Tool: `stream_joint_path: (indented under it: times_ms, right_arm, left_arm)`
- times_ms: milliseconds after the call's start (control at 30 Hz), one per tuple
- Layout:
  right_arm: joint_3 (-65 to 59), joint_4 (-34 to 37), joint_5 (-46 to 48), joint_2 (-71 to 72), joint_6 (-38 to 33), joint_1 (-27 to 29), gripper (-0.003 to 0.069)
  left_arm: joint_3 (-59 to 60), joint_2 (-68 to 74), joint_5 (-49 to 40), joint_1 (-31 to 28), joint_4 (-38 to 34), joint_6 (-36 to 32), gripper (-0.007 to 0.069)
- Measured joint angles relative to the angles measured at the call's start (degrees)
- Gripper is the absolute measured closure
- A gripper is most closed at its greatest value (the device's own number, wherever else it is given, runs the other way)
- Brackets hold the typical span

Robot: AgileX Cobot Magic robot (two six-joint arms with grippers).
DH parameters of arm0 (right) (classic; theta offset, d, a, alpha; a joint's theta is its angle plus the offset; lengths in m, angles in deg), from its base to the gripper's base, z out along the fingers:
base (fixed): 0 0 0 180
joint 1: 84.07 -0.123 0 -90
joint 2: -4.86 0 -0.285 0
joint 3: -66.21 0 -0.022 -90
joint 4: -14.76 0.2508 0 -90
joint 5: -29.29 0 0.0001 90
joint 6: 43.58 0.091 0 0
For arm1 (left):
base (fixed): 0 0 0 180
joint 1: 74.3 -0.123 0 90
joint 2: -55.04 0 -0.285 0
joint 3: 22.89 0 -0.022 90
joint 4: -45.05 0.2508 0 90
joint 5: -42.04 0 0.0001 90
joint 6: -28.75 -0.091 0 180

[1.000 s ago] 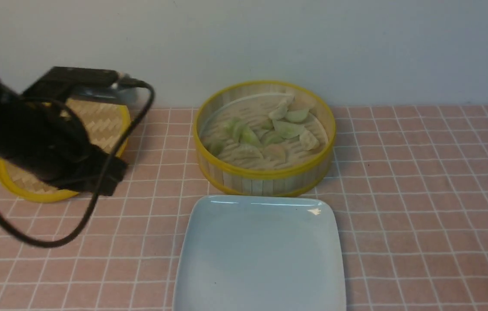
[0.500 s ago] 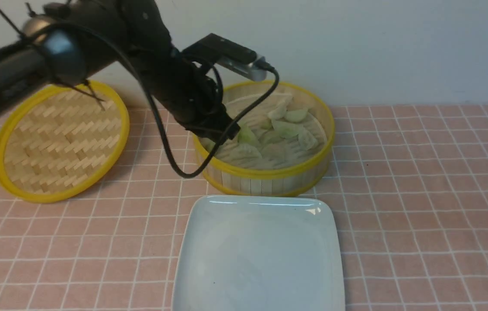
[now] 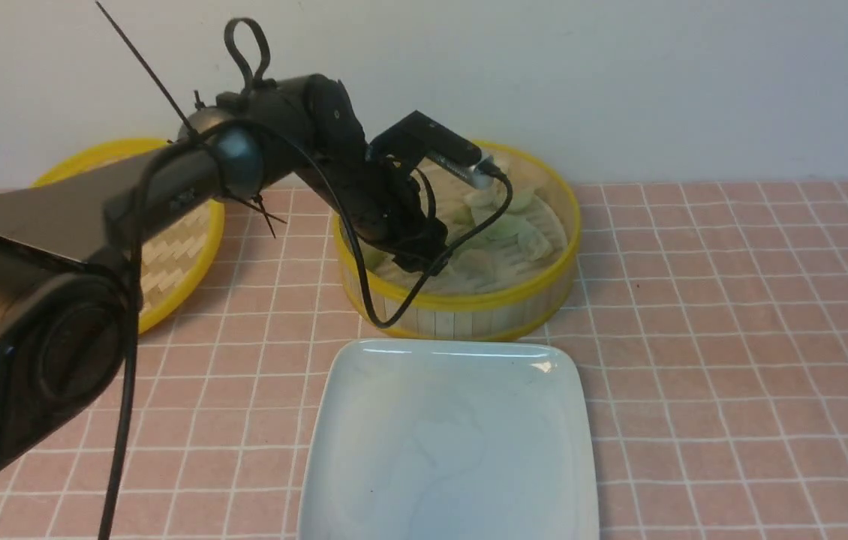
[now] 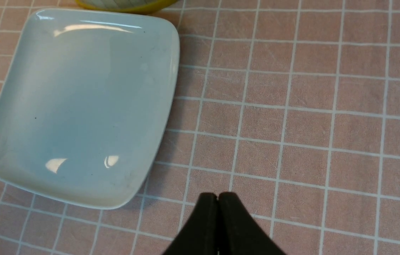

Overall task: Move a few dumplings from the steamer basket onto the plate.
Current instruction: Use the left arm to grab a dumpling from the steamer, then use the left arm to put the dumpling into the plate

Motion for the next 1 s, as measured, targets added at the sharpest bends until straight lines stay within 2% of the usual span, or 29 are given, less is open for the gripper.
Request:
stream_joint_path:
  times_ms: [133, 200, 300, 333, 633, 733, 900, 1000]
  right_arm:
    - [0.0, 0.0, -0.05, 0.0, 0.0, 0.0, 0.0673]
    - [0.0, 0.0, -0.11, 0.0, 0.0, 0.0, 0.0673]
    - [0.0, 0.0, -0.17, 0.0, 0.0, 0.0, 0.0673]
    - [0.0, 0.0, -0.17, 0.0, 0.0, 0.0, 0.0673]
    - [0.0, 0.0, 0.2, 0.0, 0.0, 0.0, 0.0673]
    - [0.0, 0.0, 0.2, 0.0, 0.0, 0.0, 0.0673]
    - [0.0, 0.0, 0.2, 0.0, 0.0, 0.0, 0.0673]
    - [0.0, 0.0, 0.2, 0.0, 0.0, 0.0, 0.0673]
  left_arm:
    - [-0.05, 1.98, 1.62, 0.0, 0.0, 0.0, 0.023]
    - [-0.17, 2.39, 2.55, 0.0, -0.08, -0.06, 0.0289]
    - [-0.17, 2.56, 2.97, 0.0, 0.14, 0.05, 0.0432]
    - [-0.17, 2.56, 2.81, 0.0, 0.27, 0.12, 0.0452]
    - [-0.12, -5.67, -4.16, 0.05, 1.45, 5.37, 0.0452]
    - [-0.12, -9.96, -8.93, 0.05, 1.39, 6.42, 0.0452]
    - [-0.12, -17.76, -23.35, 0.24, 0.58, 9.28, 0.0452]
    - [0.53, -19.15, -25.23, 0.99, -0.99, 10.17, 0.0452]
